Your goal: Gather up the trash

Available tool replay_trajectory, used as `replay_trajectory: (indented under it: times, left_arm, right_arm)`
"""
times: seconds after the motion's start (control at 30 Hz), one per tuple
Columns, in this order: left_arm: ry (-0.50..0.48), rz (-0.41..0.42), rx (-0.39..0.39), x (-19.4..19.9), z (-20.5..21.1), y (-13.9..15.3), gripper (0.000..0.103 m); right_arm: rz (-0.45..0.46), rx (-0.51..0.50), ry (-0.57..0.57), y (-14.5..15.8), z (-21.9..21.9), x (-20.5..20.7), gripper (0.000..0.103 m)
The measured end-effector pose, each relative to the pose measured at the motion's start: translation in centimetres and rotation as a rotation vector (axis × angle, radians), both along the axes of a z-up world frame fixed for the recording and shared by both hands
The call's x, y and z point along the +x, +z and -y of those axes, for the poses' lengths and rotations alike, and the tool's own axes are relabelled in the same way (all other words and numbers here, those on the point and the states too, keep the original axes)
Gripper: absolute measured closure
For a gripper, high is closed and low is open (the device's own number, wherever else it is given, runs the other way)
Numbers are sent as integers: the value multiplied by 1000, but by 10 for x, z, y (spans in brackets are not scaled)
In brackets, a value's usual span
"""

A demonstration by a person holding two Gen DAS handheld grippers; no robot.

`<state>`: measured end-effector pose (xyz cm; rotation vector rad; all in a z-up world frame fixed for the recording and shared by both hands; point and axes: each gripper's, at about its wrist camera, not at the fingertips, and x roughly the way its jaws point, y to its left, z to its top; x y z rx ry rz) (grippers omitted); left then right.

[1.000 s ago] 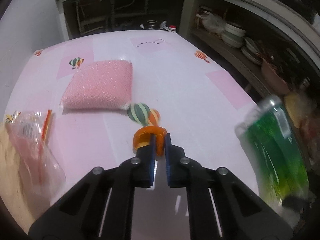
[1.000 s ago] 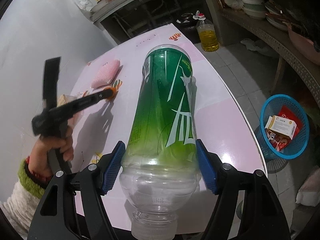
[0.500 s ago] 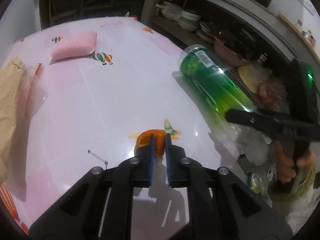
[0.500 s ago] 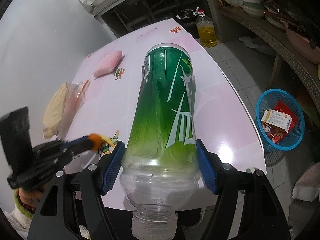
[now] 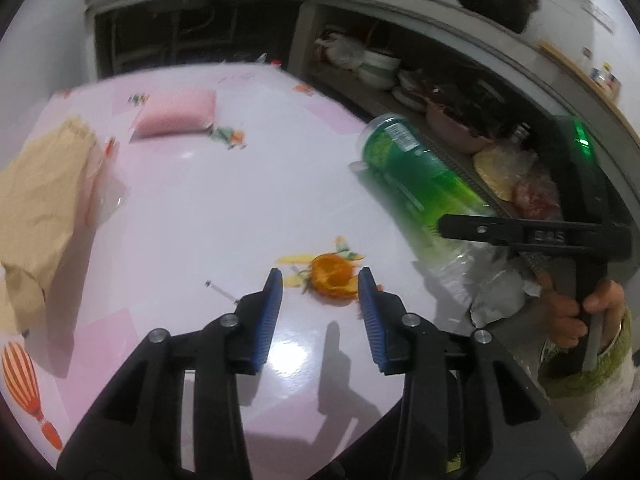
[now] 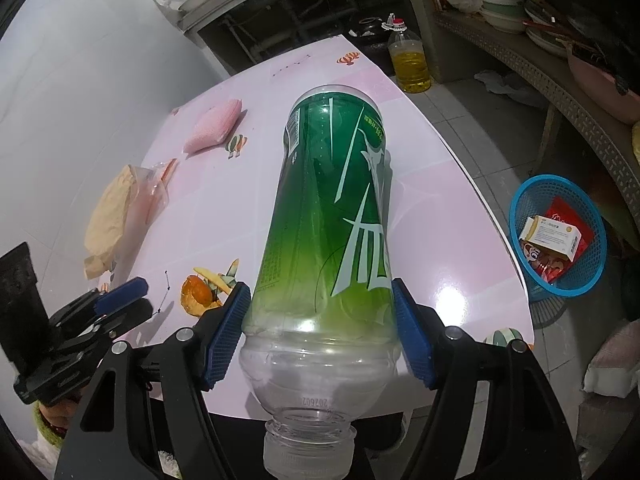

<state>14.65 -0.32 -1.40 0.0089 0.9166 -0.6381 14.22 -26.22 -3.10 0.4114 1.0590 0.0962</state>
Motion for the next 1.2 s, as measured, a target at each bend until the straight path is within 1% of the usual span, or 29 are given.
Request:
replay_trajectory:
  times: [0.07,0.13,0.3,0.37,0.5,0.7,0.83,1.0,1.2]
  left_arm:
    - [19,-31,-16,5,-4,-5,69]
    - [27,-46,-10,11,-2,-9,75]
    - [10,-41,8,16,8,-12,75]
    - [9,-38,32,17,13,-15,76]
    - [4,-41,91,17,21,-22,81]
    - [-4,-22,142,15,27,-24,81]
    - [-22,-11,159,14,32,-22,84]
    - [-30,-17,161,15,35,-20,81]
    - [-44,-2,197,10,41,-20,84]
  right_arm:
    - [0,-2,0,0,0,-1,34]
    - [0,-3,0,0,0,-1,34]
    - [0,-3,0,0,-1,-1,34]
    - [2,-3,0,0,-1,-1,34]
    - [3,0,1,0,-1,-2,34]
    - [5,2,5,0,-1,-1,34]
    - [5,3,5,0,-2,0,34]
    - [5,0,5,0,-2,0,34]
    - [3,-4,9,-1,-5,0,34]
